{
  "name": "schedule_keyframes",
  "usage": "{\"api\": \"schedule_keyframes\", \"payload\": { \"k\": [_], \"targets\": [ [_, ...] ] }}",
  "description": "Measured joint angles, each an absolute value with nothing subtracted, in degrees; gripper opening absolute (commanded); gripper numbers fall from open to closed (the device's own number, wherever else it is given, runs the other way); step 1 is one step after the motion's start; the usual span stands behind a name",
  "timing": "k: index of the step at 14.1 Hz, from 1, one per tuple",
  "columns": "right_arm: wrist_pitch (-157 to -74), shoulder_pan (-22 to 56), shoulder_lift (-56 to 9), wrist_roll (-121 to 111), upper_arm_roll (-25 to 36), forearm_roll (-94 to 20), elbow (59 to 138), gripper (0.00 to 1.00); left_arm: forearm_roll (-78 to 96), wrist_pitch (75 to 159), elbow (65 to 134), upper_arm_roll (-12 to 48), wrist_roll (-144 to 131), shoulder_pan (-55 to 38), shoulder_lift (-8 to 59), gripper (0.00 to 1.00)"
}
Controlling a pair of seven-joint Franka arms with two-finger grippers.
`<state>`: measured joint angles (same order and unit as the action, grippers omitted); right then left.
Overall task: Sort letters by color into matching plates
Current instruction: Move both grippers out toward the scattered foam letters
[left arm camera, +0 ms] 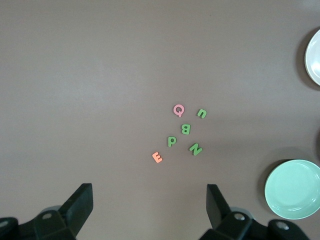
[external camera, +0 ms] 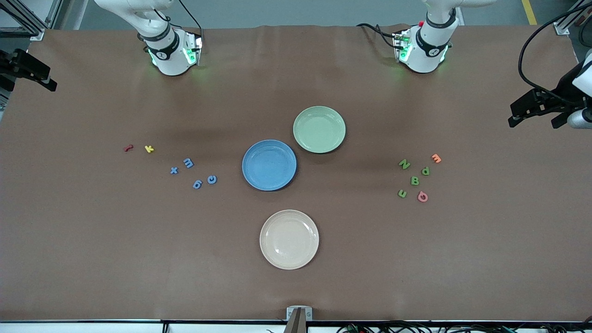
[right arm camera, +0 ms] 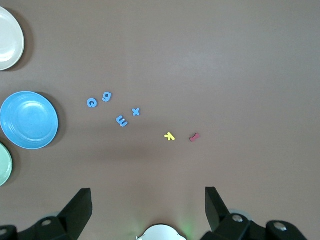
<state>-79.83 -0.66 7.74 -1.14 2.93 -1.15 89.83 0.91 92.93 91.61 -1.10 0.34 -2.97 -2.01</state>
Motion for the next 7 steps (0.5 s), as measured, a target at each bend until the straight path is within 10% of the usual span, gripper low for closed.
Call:
{"api": "schedule_keyframes", "payload": {
  "k": [7],
  "targets": [
    [-79.83,-0.66,7.74,-0.69,2.95,-1.16,89.83,1.00,0.92,92.58,91.62,-1.10,0.31,-2.98,-1.98,1.00]
  ]
}}
